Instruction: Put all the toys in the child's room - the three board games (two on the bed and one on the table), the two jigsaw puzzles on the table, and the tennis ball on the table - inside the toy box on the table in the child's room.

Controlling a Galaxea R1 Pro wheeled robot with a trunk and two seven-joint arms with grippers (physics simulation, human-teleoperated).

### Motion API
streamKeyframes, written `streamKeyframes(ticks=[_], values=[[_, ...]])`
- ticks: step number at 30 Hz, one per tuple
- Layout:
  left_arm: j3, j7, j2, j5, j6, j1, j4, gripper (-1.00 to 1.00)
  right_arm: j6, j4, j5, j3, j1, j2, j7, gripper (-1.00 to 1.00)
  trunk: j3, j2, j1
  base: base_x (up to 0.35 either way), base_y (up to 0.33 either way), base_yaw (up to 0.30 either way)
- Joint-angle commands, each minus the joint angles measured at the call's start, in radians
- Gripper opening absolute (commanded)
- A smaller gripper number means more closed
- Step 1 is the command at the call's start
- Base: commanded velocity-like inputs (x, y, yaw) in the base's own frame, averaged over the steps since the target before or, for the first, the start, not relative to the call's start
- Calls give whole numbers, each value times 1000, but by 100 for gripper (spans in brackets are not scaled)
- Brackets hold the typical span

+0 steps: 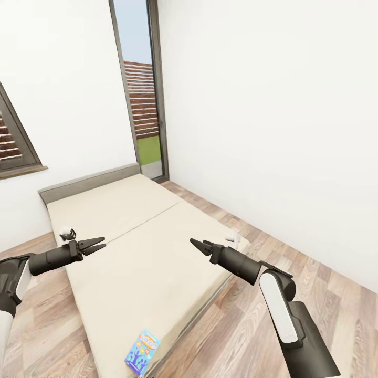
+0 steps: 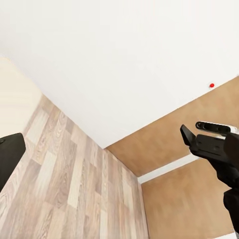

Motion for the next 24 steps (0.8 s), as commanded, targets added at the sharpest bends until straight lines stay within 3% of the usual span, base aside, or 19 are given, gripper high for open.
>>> streamKeyframes(ticks=[1, 13, 24], values=[[0, -4, 0, -1, 11, -1, 0, 100, 6, -1, -4, -1, -1, 0, 0, 100, -2, -2, 0, 0, -216, 203], [0, -4, 0, -1, 11, -1, 0, 100, 6, -1, -4, -1, -1, 0, 0, 100, -2, -2, 0, 0, -76, 264], [1, -5, 0, -1, 11, -1, 0, 100, 6, -1, -4, -1, -1, 0, 1, 100, -2, -2, 0, 0, -181, 282]])
